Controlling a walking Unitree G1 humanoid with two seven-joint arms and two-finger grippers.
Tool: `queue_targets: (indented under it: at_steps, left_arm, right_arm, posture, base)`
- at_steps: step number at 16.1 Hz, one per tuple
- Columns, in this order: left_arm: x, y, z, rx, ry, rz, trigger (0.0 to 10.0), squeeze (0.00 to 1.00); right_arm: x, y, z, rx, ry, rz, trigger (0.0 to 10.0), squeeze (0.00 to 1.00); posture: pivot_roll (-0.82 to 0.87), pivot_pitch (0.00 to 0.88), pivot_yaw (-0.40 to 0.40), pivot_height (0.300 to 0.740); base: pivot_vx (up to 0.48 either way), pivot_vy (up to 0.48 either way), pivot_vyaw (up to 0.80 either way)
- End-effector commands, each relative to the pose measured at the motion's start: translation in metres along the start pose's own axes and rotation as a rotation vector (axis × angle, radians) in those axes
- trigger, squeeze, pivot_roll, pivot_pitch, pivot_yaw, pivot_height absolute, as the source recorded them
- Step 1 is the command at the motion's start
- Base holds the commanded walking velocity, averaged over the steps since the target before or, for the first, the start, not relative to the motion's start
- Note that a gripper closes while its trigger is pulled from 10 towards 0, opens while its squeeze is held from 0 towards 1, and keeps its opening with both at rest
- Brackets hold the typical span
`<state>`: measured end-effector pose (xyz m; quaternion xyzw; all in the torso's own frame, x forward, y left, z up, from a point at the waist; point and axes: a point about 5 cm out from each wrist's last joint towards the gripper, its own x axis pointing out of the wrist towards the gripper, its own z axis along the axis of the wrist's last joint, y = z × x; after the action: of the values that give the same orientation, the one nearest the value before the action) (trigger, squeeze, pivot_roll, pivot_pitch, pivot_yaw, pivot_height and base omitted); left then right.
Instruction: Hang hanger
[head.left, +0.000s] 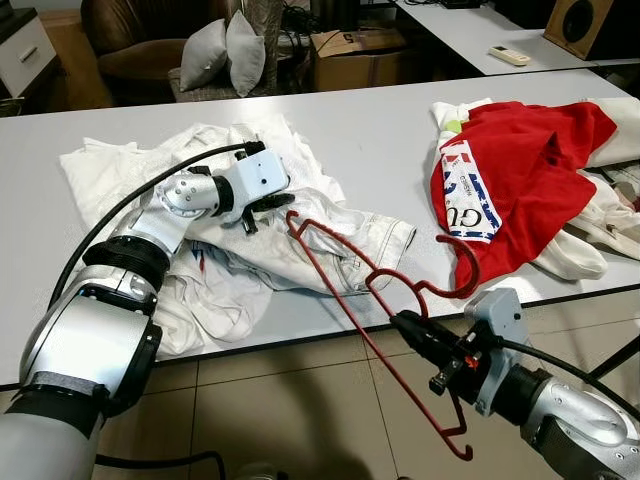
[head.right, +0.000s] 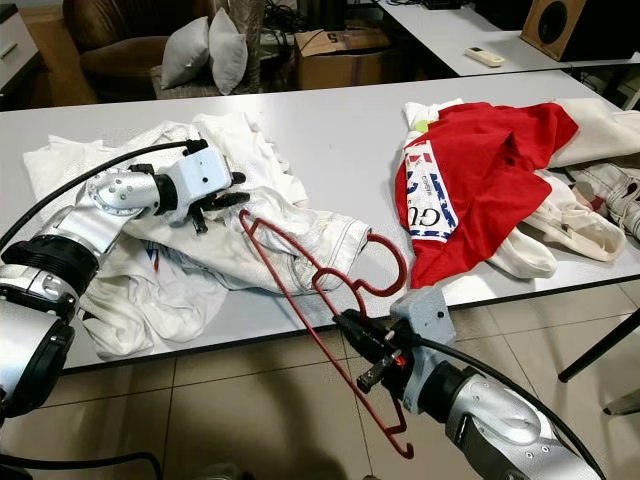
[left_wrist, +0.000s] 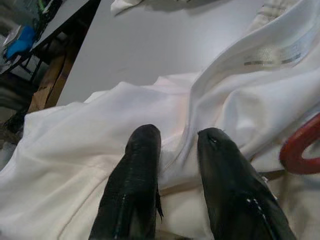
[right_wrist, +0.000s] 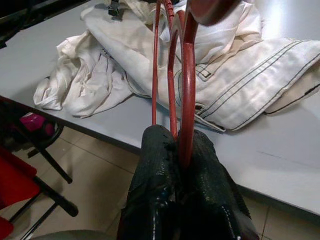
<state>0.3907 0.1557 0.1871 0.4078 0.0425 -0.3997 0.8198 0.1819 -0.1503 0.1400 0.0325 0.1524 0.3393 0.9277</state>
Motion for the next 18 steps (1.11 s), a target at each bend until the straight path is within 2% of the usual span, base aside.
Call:
queue_targets:
  at_steps: [1,4,5,6,7,14,17,18]
  left_arm:
    - [0.001,0.004,0.001,0.011,0.026,0.017,10.0,0.00]
    - [0.002,0.001,-0.001,0.014,0.044,0.012,10.0,0.00]
    - [0.002,0.001,-0.002,0.013,0.046,0.011,6.6,0.00]
    - [0.002,0.001,-0.002,0.014,0.047,0.011,2.0,0.00]
    - [0.002,0.000,-0.002,0.016,0.050,0.012,0.0,0.00]
    - [0.002,0.003,-0.003,0.040,0.071,0.042,0.0,0.00]
    - [-0.002,0.012,0.001,0.047,0.055,0.082,0.0,0.00]
    - [-0.008,0.023,0.009,0.048,0.012,0.097,0.0,0.00]
  right_arm:
    - [-0.001,-0.005,0.000,-0.002,0.007,-0.025,10.0,0.00]
    - [0.000,-0.004,0.000,-0.003,0.004,-0.023,10.0,0.00]
    - [0.000,-0.004,0.000,-0.002,0.004,-0.022,10.0,0.00]
    - [0.000,-0.004,0.000,-0.002,0.003,-0.022,10.0,0.00]
    - [0.000,-0.003,0.000,-0.002,0.003,-0.022,10.0,0.00]
    - [-0.001,-0.003,0.000,-0.003,0.003,-0.015,10.0,0.00]
    - [0.000,-0.006,0.003,-0.018,-0.008,-0.039,10.0,0.00]
    - [0.004,-0.011,0.008,-0.032,-0.024,-0.073,10.0,0.00]
  posture:
    - [-0.06,0.000,0.040,0.723]
    - [-0.06,0.000,0.039,0.723]
    - [-0.06,0.000,0.039,0.723]
    - [-0.06,0.000,0.041,0.723]
    - [-0.06,0.000,0.041,0.723]
    - [-0.06,0.000,0.040,0.723]
    - [-0.06,0.000,0.041,0.723]
    - [-0.06,0.000,0.044,0.723]
  base:
    - [0.000,0.000,0.00]
    - [0.000,0.000,0.00]
    - [0.000,0.000,0.00]
    - [0.000,0.000,0.00]
    - [0.000,0.000,0.00]
    - [0.000,0.000,0.00]
    - [0.000,0.000,0.00]
    - [0.000,0.000,0.00]
